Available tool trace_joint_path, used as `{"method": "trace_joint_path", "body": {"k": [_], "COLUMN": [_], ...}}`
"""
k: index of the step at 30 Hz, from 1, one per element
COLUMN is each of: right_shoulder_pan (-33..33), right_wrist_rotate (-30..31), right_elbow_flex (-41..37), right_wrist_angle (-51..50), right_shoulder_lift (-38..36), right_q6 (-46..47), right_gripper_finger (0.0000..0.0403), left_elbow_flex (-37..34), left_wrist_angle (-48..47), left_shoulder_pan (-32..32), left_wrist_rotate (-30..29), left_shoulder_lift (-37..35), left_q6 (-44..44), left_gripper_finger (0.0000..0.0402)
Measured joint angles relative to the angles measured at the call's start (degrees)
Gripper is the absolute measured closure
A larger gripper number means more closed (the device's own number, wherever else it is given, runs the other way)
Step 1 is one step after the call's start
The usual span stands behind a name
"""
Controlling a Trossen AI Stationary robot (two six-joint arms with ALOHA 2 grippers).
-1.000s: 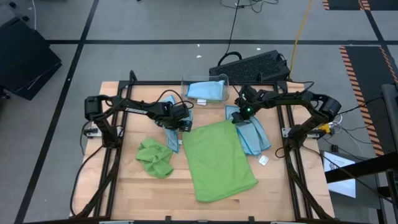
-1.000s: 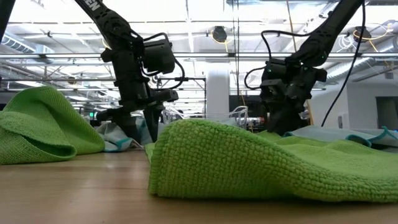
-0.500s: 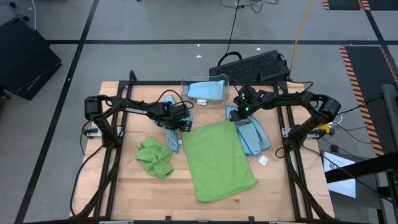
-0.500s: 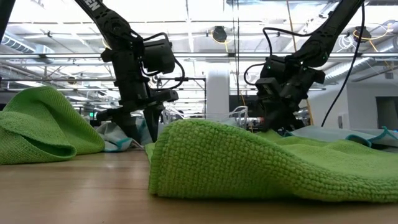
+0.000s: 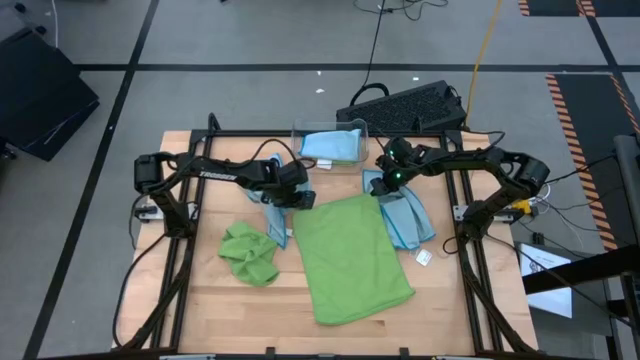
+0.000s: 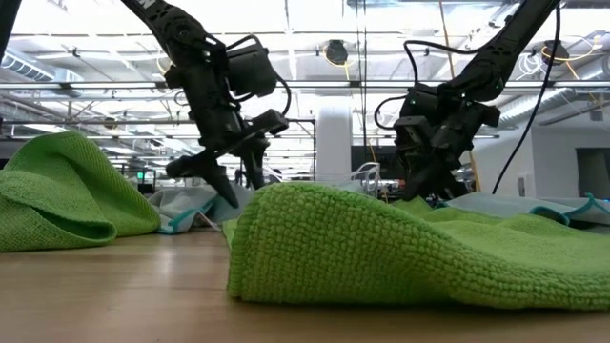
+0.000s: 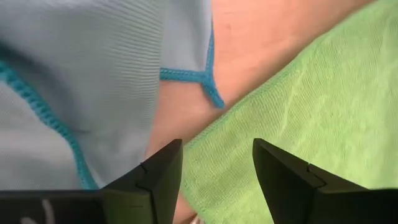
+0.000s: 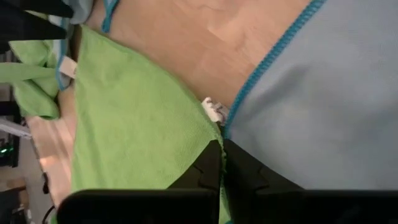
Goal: Fold microfiber towels
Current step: Fold the right green microfiber cloth
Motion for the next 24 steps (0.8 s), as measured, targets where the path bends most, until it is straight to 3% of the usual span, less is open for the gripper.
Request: {"method": "trace_joint_path", "body": {"k": [11, 24], "right_shoulder_pan": [0.0, 0.0], "right_wrist_rotate": [-0.4, -0.3], "right_elbow_flex": [0.0, 0.0], "right_wrist_angle": [-0.2, -0.3], "right_shoulder_lift": [0.0, 0.0], "right_q6": [0.0, -0.1], "right_gripper_finger": [0.0402, 0.0402], "left_elbow_flex": [-0.1, 0.0], "left_wrist_angle": [-0.5, -0.1], "left_shoulder_pan": [0.2, 0.0], "left_wrist_rotate": [-0.2, 2.7], "left_shoulder_lift": [3.4, 4.9], "left_q6": [-2.4, 0.4], "left_gripper_finger": [0.0179, 0.0190]}}
